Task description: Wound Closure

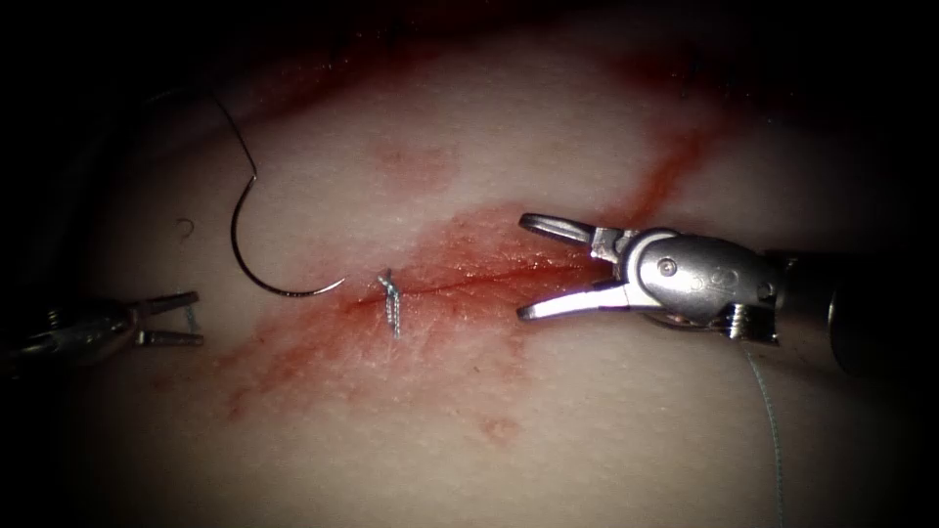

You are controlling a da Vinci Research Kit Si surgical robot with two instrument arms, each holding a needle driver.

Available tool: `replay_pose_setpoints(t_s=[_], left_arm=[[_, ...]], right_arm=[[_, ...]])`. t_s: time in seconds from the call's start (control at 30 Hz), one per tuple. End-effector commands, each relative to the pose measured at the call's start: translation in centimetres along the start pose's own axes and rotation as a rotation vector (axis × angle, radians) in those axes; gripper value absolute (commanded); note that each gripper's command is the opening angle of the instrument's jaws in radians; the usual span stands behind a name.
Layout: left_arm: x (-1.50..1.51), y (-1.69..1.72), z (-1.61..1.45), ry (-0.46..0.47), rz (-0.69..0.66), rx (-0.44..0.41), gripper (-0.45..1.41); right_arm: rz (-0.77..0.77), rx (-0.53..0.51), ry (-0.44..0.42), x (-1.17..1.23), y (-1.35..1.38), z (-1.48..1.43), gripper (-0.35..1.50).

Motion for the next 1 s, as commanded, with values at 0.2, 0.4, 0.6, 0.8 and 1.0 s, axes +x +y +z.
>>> replay_pose_setpoints(t_s=[0.2, 0.4, 0.6, 0.8, 1.0], left_arm=[[-0.02, 0.24, -0.27, -0.006, -0.034, -0.011, 0.47], [0.42, 0.15, -0.51, 0.058, -0.077, 0.004, 0.46], [1.17, -0.12, -0.57, 0.111, -0.061, 0.041, 0.61], [1.61, -0.22, -0.20, 0.035, -0.025, 0.047, 0.89], [1.63, -0.33, 0.26, -0.118, 0.003, -0.041, 0.89]], right_arm=[[0.055, 0.032, -0.019, -0.09, -0.02, 0.03, 1.35], [0.059, 0.013, -0.030, -0.12, 0.04, -0.08, 1.14], [0.058, 0.024, -0.033, -0.14, 0.11, -0.15, 1.19], [0.096, 0.036, -0.068, -0.15, 0.15, -0.17, 1.31], [0.094, 0.040, -0.092, -0.15, 0.15, -0.20, 1.31]])
